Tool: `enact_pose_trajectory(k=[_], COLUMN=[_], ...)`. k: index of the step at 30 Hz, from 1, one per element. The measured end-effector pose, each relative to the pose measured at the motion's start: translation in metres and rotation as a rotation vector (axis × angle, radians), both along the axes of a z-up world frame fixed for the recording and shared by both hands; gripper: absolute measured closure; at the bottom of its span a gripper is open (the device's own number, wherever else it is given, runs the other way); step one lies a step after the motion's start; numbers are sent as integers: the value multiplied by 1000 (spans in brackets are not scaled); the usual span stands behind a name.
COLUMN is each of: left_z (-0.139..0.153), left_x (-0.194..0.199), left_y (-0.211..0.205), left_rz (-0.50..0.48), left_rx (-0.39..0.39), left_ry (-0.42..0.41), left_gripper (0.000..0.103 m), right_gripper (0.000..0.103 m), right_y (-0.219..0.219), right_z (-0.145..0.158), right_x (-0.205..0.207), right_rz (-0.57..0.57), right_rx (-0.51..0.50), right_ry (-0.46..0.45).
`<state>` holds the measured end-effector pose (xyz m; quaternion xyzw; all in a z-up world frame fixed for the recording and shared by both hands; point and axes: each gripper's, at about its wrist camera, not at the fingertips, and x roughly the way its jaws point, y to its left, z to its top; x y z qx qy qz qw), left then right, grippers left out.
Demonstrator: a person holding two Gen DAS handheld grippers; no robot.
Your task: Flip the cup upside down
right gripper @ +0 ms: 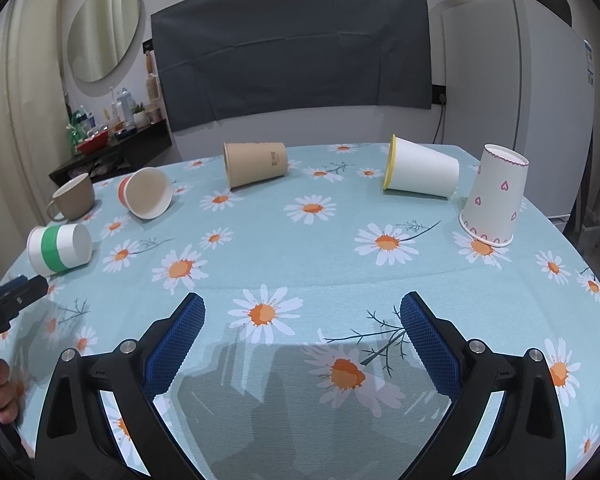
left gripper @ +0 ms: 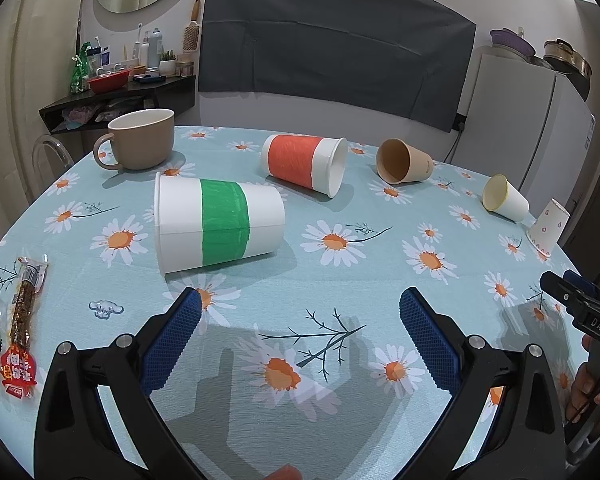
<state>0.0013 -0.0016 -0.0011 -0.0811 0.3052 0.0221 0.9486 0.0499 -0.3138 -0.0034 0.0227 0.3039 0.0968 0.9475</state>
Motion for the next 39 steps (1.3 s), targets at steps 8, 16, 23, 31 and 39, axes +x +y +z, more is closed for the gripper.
enact_pose_trajectory(k=[8, 16, 23, 31, 39], left_z=[1, 1, 0, -1, -2], left_x=[0, 0, 0, 2, 2], left_y=[0, 0, 1, 0, 2], left_rz=[-5, -6, 6, -6, 9], left_rx=[1, 2, 3, 5, 0], left_ry=[4, 4, 9, 19, 23], left_gripper=[6, 6, 6, 6, 6], right_gripper=[9, 9, 9, 9, 9], right_y=[-2, 0, 1, 2, 6], right_z=[-1, -1, -1, -4, -7], right_x=[1, 0, 1, 5, 10], right_rz=[-2, 0, 3, 0, 0], right_rx=[5, 0, -2, -10, -39], right_ry=[5, 4, 7, 33, 67])
